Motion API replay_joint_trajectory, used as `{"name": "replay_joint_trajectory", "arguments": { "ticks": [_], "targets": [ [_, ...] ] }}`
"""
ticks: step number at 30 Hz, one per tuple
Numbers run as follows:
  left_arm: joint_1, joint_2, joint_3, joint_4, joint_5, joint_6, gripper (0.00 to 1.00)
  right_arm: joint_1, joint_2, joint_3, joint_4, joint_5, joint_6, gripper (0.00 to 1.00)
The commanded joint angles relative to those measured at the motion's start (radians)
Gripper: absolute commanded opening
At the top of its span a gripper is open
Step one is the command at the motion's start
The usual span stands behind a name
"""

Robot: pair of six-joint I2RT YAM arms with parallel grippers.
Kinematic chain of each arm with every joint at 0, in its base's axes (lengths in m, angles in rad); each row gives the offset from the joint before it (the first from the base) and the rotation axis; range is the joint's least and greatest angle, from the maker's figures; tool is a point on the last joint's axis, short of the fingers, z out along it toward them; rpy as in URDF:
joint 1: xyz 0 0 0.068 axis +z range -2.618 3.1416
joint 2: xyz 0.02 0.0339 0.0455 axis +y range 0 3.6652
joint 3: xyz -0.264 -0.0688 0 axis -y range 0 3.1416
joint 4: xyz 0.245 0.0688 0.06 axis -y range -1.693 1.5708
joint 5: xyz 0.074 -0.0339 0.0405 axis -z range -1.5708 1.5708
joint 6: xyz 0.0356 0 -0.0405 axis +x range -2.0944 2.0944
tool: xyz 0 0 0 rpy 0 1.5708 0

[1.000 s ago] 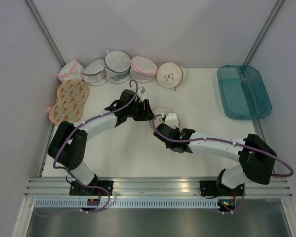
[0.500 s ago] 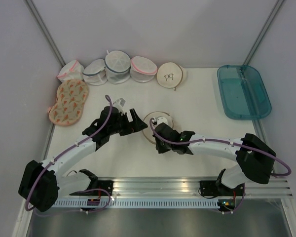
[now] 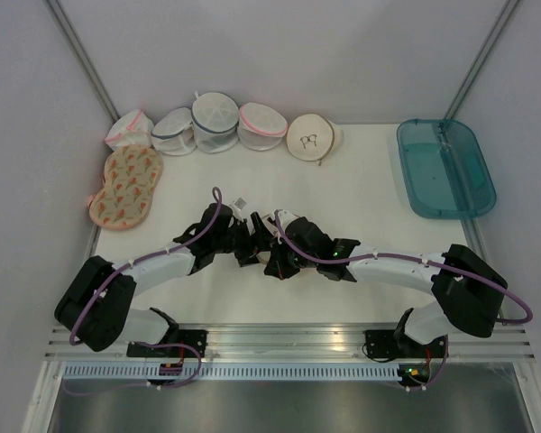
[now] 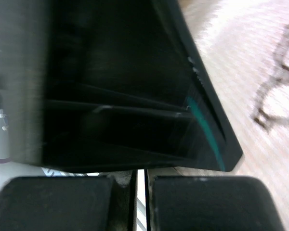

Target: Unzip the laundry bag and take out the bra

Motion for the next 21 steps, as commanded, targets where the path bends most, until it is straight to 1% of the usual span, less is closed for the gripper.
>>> {"name": "replay_joint_trajectory", "arguments": {
  "ticks": [1, 3, 4, 6, 7, 8, 11, 15, 21],
  "targets": [
    [-0.023, 0.068, 0.012, 0.143, 0.056, -0.058, 0.74, 0.000, -0.030, -0.003, 0.064, -0.031, -0.001, 0.00],
    [-0.023, 0.091, 0.032, 0.136, 0.038, -0.028, 0.52, 0.000, -0.035, 0.006, 0.025, -0.018, -0.009, 0.01],
    [-0.021, 0.103, 0.058, 0.121, 0.030, -0.014, 0.30, 0.000, -0.038, 0.009, 0.009, -0.011, -0.017, 0.01],
    [-0.021, 0.126, 0.090, 0.065, -0.001, 0.031, 0.16, 0.000, -0.046, 0.020, -0.064, 0.017, -0.024, 0.00],
    [-0.021, 0.131, 0.116, 0.049, -0.011, 0.046, 0.07, 0.000, -0.047, 0.025, -0.090, 0.028, -0.035, 0.00],
    [-0.018, 0.137, 0.128, 0.033, -0.033, 0.077, 0.02, 0.000, -0.047, 0.032, -0.120, 0.037, -0.040, 0.01],
    [-0.006, 0.140, 0.170, -0.030, -0.079, 0.132, 0.02, 0.000, -0.038, 0.042, -0.229, 0.083, -0.041, 0.00],
    [0.020, 0.153, 0.210, -0.064, -0.079, 0.173, 0.02, 0.000, -0.021, 0.039, -0.356, 0.160, -0.031, 0.00],
    [0.029, 0.179, 0.239, -0.076, -0.067, 0.224, 0.02, 0.000, 0.011, 0.074, -0.492, 0.365, -0.009, 0.00]
  ]
}}
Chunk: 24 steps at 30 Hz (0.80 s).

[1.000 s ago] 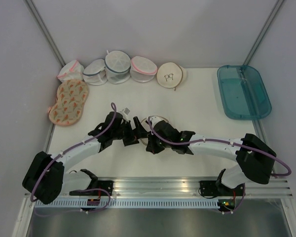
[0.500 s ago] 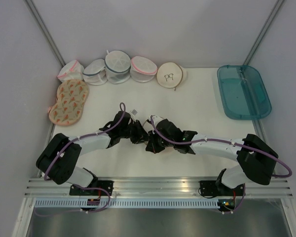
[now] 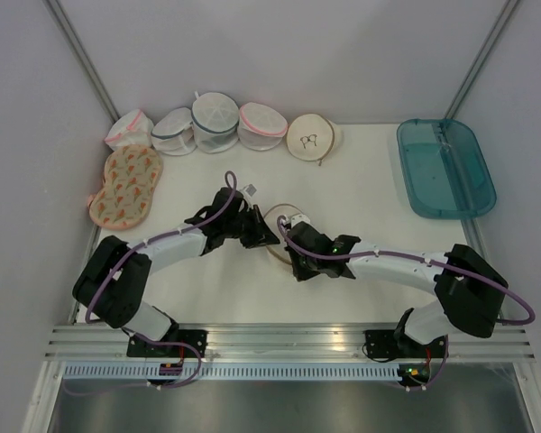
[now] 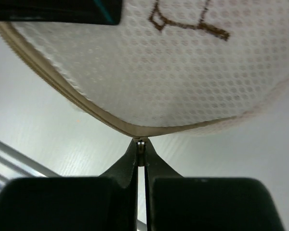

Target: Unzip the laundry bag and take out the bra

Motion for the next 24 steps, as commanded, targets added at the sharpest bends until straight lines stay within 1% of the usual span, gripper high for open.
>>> {"name": "replay_joint_trajectory", "arguments": {
  "ticks": [1, 2, 4, 5, 7, 9, 12, 18, 19, 24],
  "targets": [
    [0.021, 0.029, 0.059, 0.001, -0.022, 0.096, 0.02, 0.004, 0.029, 0.050, -0.173, 0.158, 0.016, 0.00],
    [0.021, 0.035, 0.065, -0.005, -0.017, 0.107, 0.02, 0.004, 0.034, 0.064, -0.189, 0.220, 0.018, 0.00],
    [0.024, 0.054, 0.085, -0.019, -0.002, 0.144, 0.02, 0.004, 0.048, 0.075, -0.227, 0.286, 0.030, 0.00],
    [0.024, 0.060, 0.091, -0.019, 0.007, 0.156, 0.02, 0.004, 0.057, 0.087, -0.250, 0.356, 0.033, 0.01],
    [0.027, 0.078, 0.114, -0.024, 0.033, 0.196, 0.02, -0.002, 0.083, 0.101, -0.270, 0.417, 0.042, 0.00],
    [0.028, 0.091, 0.140, -0.062, 0.050, 0.227, 0.02, -0.013, 0.112, 0.110, -0.281, 0.480, 0.044, 0.01],
    [0.033, 0.115, 0.174, -0.088, 0.082, 0.288, 0.02, -0.031, 0.150, 0.128, -0.281, 0.549, 0.046, 0.00],
    [0.039, 0.196, 0.244, -0.134, 0.222, 0.385, 0.02, -0.074, 0.218, 0.174, -0.273, 0.652, 0.047, 0.00],
    [0.037, 0.206, 0.252, -0.142, 0.243, 0.402, 0.02, -0.080, 0.218, 0.181, -0.270, 0.688, 0.049, 0.00],
    [0.037, 0.249, 0.283, -0.173, 0.285, 0.438, 0.02, -0.108, 0.215, 0.205, -0.253, 0.768, 0.046, 0.00]
  ]
}}
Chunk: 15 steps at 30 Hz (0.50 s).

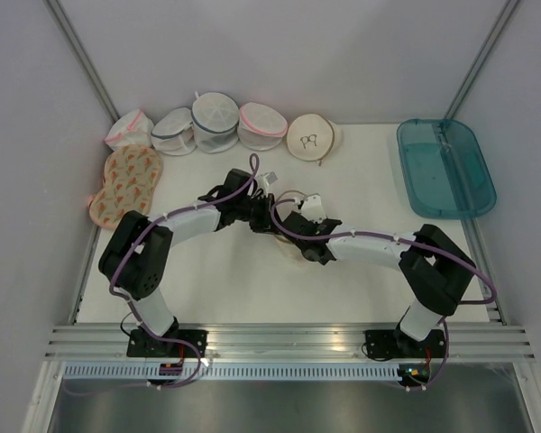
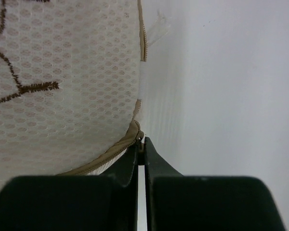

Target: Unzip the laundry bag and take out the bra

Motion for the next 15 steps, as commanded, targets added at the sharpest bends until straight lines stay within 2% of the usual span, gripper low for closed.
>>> {"name": "replay_joint_trajectory", "arguments": {
  "ticks": [1, 3, 5, 6, 7, 8, 9, 11, 12, 13, 15],
  "targets": [
    [0.005, 0.025, 0.034, -0.067, 0.092, 0.105, 0.02, -0.035, -0.004, 0.040, -0.007, 0.147, -0.012, 0.00],
    [0.004, 0.028, 0.038, -0.070, 0.094, 0.104, 0.02, -0.052, 0.002, 0.046, -0.004, 0.144, -0.028, 0.00],
    [0.005, 0.016, 0.038, -0.075, 0.077, 0.091, 0.11, -0.055, 0.003, 0.056, -0.007, 0.141, -0.034, 0.00],
    [0.005, 0.004, 0.031, -0.077, 0.062, 0.082, 0.19, -0.055, -0.001, 0.056, -0.008, 0.135, -0.035, 0.00],
    [0.005, -0.012, 0.024, -0.078, 0.011, 0.059, 0.39, -0.054, -0.007, 0.055, -0.008, 0.130, -0.039, 0.00],
    [0.005, -0.065, 0.005, -0.080, -0.023, 0.045, 0.47, -0.055, -0.015, 0.046, -0.004, 0.127, -0.042, 0.00],
    [0.005, -0.096, -0.009, -0.081, -0.065, 0.030, 0.60, -0.055, -0.033, 0.040, 0.003, 0.107, -0.048, 0.00],
    [0.005, -0.179, -0.037, -0.087, -0.213, -0.019, 0.72, -0.055, -0.052, 0.018, 0.006, 0.090, -0.063, 0.00],
    [0.007, -0.262, -0.067, -0.101, -0.265, -0.039, 0.86, -0.055, -0.070, 0.011, 0.004, 0.081, -0.068, 0.00],
    [0.010, -0.301, -0.081, -0.107, -0.344, -0.074, 0.89, -0.055, -0.078, 0.003, 0.006, 0.061, -0.072, 0.01],
    [0.022, -0.415, -0.118, -0.133, -0.411, -0.111, 0.93, -0.055, -0.110, -0.025, 0.013, 0.041, -0.088, 0.00]
  ]
}}
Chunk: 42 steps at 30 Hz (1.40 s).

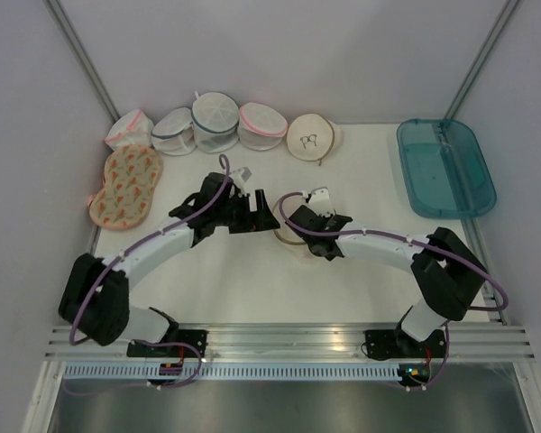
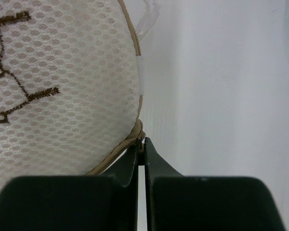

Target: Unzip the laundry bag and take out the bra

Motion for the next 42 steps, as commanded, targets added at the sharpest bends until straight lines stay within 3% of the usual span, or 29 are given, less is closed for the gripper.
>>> {"name": "replay_joint_trajectory", "arguments": {
  "ticks": [1, 4, 8, 10, 11, 15, 21, 26, 35, 42],
  "targets": [
    [0.020, -0.206, -0.039, -0.030, -0.249, -0.124, 0.94, 0.000, -0.081, -0.033, 0.000, -0.013, -0.036, 0.00],
    [0.035, -0.354, -0.101, -0.058, -0.335, -0.204, 0.97, 0.000, -0.105, -0.041, -0.025, 0.011, -0.042, 0.06],
    [0.041, -0.494, -0.187, -0.070, -0.381, -0.261, 0.99, 0.000, -0.116, 0.008, -0.096, -0.016, -0.062, 0.60],
    [0.041, -0.542, -0.203, -0.077, -0.384, -0.273, 0.99, 0.000, -0.151, 0.034, -0.097, -0.102, -0.097, 0.67],
    [0.041, -0.551, -0.207, -0.087, -0.386, -0.277, 1.00, 0.002, -0.192, 0.040, -0.078, -0.222, -0.111, 0.74],
    [0.041, -0.560, -0.217, -0.105, -0.377, -0.295, 1.00, 0.002, -0.269, 0.059, 0.020, -0.457, -0.134, 0.77],
    [0.041, -0.557, -0.252, -0.071, -0.358, -0.326, 1.00, 0.005, -0.132, 0.177, 0.115, -0.503, -0.110, 0.78],
    [0.041, -0.556, -0.276, -0.058, -0.334, -0.346, 1.00, 0.025, 0.069, 0.342, 0.101, -0.391, -0.055, 0.75],
    [0.043, -0.629, -0.319, -0.056, -0.347, -0.361, 1.00, 0.057, 0.262, 0.517, 0.035, -0.185, 0.031, 0.67],
    [0.044, -0.622, -0.321, -0.056, -0.341, -0.358, 0.99, 0.065, 0.320, 0.559, -0.040, -0.064, 0.079, 0.47]
  ]
}}
